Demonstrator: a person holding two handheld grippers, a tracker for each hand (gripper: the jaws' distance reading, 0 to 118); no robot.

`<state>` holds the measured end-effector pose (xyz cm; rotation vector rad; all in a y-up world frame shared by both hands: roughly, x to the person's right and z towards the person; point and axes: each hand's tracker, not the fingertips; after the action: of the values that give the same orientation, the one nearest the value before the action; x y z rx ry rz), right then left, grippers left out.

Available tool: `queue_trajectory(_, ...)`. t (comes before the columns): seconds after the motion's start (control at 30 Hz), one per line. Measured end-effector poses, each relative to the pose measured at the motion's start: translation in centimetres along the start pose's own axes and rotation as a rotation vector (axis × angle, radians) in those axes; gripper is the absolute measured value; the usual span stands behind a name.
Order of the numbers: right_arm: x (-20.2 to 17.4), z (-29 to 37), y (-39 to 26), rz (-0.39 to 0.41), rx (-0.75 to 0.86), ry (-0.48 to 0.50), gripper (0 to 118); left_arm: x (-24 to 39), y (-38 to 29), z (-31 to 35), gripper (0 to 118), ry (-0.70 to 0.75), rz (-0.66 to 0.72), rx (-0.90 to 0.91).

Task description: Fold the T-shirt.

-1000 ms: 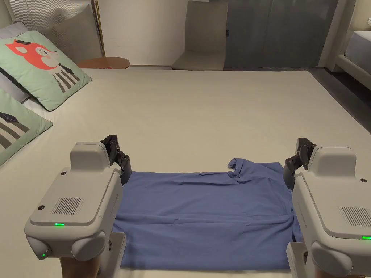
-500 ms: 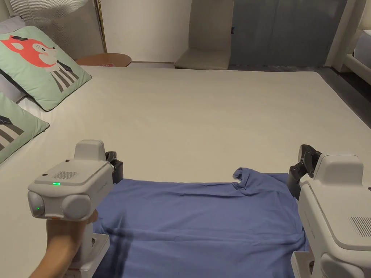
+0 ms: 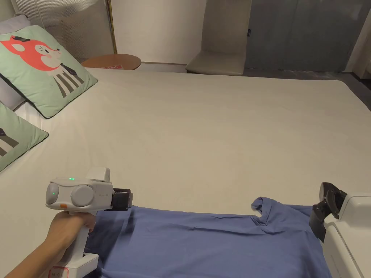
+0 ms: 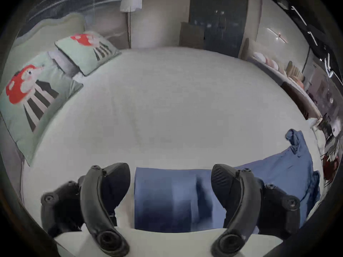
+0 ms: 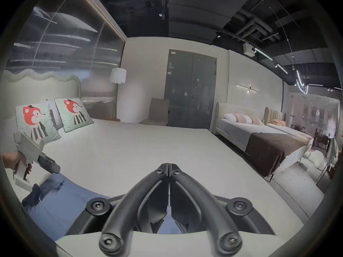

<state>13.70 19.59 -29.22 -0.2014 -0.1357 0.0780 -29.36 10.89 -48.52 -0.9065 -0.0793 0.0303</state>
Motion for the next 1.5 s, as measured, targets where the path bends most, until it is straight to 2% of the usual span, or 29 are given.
queue_trajectory(0.1, 0.3, -0.8, -0.9, -0.007, -0.032, -0.005, 1, -0.2, -0.3, -1.8, 89, 0.005, -0.016, -0.036)
queue_trajectory(0.13, 0.5, -1.1, -1.1, -0.011, -0.041, -0.008, 1, 0.0, -0.4, -2.3, 85, 0.006, -0.024, -0.055)
queue_trajectory(0.23, 1.0, -1.4, -1.7, -0.019, -0.062, -0.016, 1, 0.4, -1.0, -3.6, 49, 0.013, -0.061, -0.107)
queue_trajectory(0.27, 1.2, -1.4, -1.9, -0.021, -0.067, -0.018, 1, 0.9, -1.2, -3.7, 45, 0.028, -0.088, -0.111)
queue_trajectory(0.3, 1.4, -1.4, -2.0, -0.022, -0.072, -0.022, 1, 1.4, -1.2, -3.1, 33, 0.031, -0.113, -0.069)
queue_trajectory(0.33, 1.6, -1.4, -2.1, -0.022, -0.074, -0.023, 1, 1.8, -1.2, -2.8, 4, 0.029, -0.114, -0.064)
queue_trajectory(0.4, 2.1, -1.5, -2.2, -0.021, -0.082, -0.030, 1, 2.1, -1.1, -2.2, 3, -0.032, -0.114, -0.059)
queue_trajectory(0.57, 4.2, -2.6, -2.4, -0.052, -0.132, -0.036, 1, 2.9, -1.5, 0.2, 3, 0.013, -0.146, 0.019)
queue_trajectory(0.7, 6.9, -7.4, -3.0, -0.061, -0.334, -0.048, 2, 2.6, -2.0, 3.2, 3, -0.036, -0.127, 0.108)
queue_trajectory(0.73, 7.6, -8.9, -3.2, -0.080, -0.381, -0.040, 14, 2.6, -2.1, 3.8, 3, -0.043, -0.130, 0.121)
queue_trajectory(0.77, 8.3, -10.4, -3.7, -0.110, -0.424, -0.034, 36, 2.5, -2.0, 4.0, 3, -0.048, -0.132, 0.130)
queue_trajectory(0.83, 9.4, -13.2, -4.7, -0.180, -0.514, -0.019, 90, 2.4, -2.2, 4.8, 3, -0.061, -0.127, 0.142)
queue_trajectory(0.87, 10.0, -14.4, -5.3, -0.192, -0.545, -0.024, 104, 2.4, -2.4, 5.1, 3, -0.066, -0.129, 0.151)
queue_trajectory(0.9, 10.2, -15.5, -5.8, -0.197, -0.569, -0.016, 109, 2.5, -2.3, 5.2, 3, -0.066, -0.131, 0.154)
queue_trajectory(0.93, 10.4, -16.4, -6.1, -0.215, -0.594, -0.011, 108, 2.5, -2.3, 5.4, 3, -0.067, -0.135, 0.155)
queue_trajectory(1.07, 9.5, -18.8, -7.6, -0.123, -0.699, -0.006, 107, 2.3, -2.4, 5.4, 3, -0.072, -0.125, 0.154)
queue_trajectory(1.13, 8.7, -19.1, -8.1, -0.092, -0.721, 0.000, 100, 2.3, -2.5, 5.5, 3, -0.074, -0.125, 0.153)
queue_trajectory(1.2, 8.0, -19.4, -8.9, -0.049, -0.742, 0.015, 85, 2.2, -2.5, 5.5, 3, -0.079, -0.111, 0.140)
queue_trajectory(1.3, 7.5, -19.0, -9.5, -0.059, -0.732, 0.063, 55, 2.0, -2.6, 5.7, 3, -0.085, -0.084, 0.136)
queue_trajectory(1.33, 7.4, -18.6, -9.2, -0.058, -0.712, 0.064, 33, 2.0, -2.7, 5.8, 3, -0.082, -0.080, 0.137)
queue_trajectory(1.37, 7.3, -18.3, -8.8, -0.045, -0.715, 0.067, 4, 1.9, -2.8, 5.9, 3, -0.081, -0.077, 0.138)
queue_trajectory(1.5, 7.8, -16.0, -7.0, -0.045, -0.645, 0.077, 4, 1.7, -3.3, 6.7, 3, -0.074, -0.043, 0.147)
